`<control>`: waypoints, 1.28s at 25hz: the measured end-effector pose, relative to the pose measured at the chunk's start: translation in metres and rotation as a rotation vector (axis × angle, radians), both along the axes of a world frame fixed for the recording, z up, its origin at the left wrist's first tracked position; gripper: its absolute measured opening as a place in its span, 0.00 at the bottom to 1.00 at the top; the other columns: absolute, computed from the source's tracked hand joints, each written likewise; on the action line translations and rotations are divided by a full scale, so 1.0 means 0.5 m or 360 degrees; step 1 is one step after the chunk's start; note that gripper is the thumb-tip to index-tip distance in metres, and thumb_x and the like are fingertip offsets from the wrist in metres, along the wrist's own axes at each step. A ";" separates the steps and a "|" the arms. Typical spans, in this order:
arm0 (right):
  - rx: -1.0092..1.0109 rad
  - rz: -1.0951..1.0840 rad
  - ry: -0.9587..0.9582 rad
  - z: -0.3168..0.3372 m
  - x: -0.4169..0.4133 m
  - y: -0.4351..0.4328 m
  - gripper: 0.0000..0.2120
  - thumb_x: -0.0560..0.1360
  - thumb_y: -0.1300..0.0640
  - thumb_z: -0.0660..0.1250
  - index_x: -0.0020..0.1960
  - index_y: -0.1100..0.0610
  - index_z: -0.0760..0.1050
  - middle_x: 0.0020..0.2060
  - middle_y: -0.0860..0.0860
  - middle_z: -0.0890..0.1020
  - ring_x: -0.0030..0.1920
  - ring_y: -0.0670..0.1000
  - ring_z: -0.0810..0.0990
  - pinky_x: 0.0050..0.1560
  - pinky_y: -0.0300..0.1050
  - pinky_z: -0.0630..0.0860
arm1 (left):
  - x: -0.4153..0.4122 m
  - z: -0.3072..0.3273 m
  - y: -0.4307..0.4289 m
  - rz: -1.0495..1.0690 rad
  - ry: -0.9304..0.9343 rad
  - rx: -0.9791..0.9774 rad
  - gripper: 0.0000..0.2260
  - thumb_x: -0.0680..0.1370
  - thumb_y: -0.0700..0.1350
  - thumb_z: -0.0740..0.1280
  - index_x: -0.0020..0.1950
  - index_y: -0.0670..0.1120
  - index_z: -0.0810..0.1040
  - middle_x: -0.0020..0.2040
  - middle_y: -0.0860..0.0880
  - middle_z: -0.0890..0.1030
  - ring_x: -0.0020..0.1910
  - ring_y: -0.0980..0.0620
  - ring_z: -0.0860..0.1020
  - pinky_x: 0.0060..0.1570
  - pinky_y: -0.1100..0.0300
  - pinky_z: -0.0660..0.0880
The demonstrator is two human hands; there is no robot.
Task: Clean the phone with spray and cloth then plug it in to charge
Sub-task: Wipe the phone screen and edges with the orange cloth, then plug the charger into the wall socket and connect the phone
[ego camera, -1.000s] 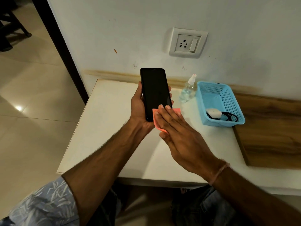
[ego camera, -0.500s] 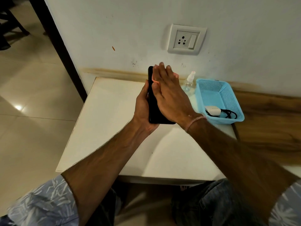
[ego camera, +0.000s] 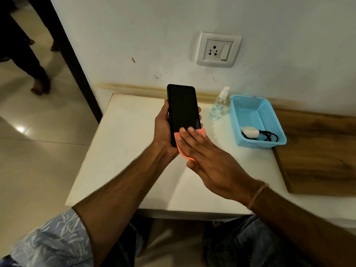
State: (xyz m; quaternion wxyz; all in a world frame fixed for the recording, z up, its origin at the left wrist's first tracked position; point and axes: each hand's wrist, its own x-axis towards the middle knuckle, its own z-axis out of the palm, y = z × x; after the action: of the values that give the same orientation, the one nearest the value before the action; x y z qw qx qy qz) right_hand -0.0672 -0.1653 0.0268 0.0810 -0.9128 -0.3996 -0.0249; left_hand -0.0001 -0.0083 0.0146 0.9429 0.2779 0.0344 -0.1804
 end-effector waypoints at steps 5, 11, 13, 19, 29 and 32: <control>0.0115 0.0021 0.0217 0.010 0.021 -0.061 0.24 0.84 0.52 0.51 0.78 0.51 0.52 0.78 0.45 0.53 0.78 0.45 0.46 0.77 0.44 0.50 | 0.005 -0.009 -0.001 0.0075 0.0002 -0.0008 0.34 0.83 0.63 0.54 0.76 0.37 0.68 0.55 0.38 0.79 0.48 0.43 0.77 0.52 0.48 0.75; 0.0483 -0.0523 0.0329 0.037 0.121 -0.117 0.21 0.82 0.46 0.52 0.72 0.51 0.68 0.67 0.50 0.76 0.64 0.52 0.76 0.64 0.50 0.73 | 0.012 -0.023 0.006 0.0133 0.0061 0.0017 0.31 0.83 0.63 0.55 0.73 0.41 0.73 0.56 0.38 0.80 0.49 0.42 0.79 0.53 0.47 0.77; 0.0399 -0.0682 0.0251 0.030 0.167 -0.113 0.22 0.82 0.46 0.51 0.69 0.53 0.72 0.58 0.55 0.82 0.53 0.58 0.81 0.53 0.50 0.76 | 0.012 -0.025 0.005 0.0128 0.0063 0.0031 0.31 0.83 0.63 0.55 0.73 0.41 0.74 0.57 0.38 0.79 0.50 0.42 0.79 0.53 0.47 0.78; -0.0223 -0.0716 0.0165 -0.059 0.226 -0.074 0.18 0.82 0.57 0.54 0.70 0.59 0.66 0.64 0.59 0.75 0.60 0.61 0.76 0.53 0.54 0.74 | 0.010 -0.020 0.002 0.0111 0.0031 0.0050 0.31 0.83 0.63 0.55 0.74 0.40 0.72 0.61 0.37 0.76 0.50 0.42 0.79 0.54 0.47 0.77; 0.0586 -0.1087 0.0564 -0.059 0.193 -0.057 0.20 0.82 0.48 0.56 0.71 0.53 0.68 0.71 0.55 0.70 0.70 0.55 0.70 0.66 0.48 0.72 | 0.004 -0.002 -0.004 0.0078 0.0012 0.0068 0.32 0.83 0.63 0.53 0.74 0.39 0.72 0.63 0.36 0.77 0.54 0.40 0.79 0.58 0.46 0.76; 0.1717 -0.1135 0.0970 -0.011 0.150 0.004 0.18 0.82 0.43 0.53 0.64 0.48 0.76 0.58 0.52 0.81 0.54 0.53 0.82 0.53 0.49 0.81 | 0.002 0.008 -0.011 0.0048 -0.0022 0.0137 0.32 0.83 0.64 0.53 0.75 0.40 0.71 0.68 0.33 0.75 0.58 0.39 0.77 0.65 0.43 0.74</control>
State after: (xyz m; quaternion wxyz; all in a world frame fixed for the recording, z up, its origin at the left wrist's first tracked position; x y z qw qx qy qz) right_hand 0.0079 -0.1631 0.0213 0.6162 -0.7869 0.0316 0.0121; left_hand 0.0010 -0.0137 0.0184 0.9329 0.3188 0.0398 -0.1627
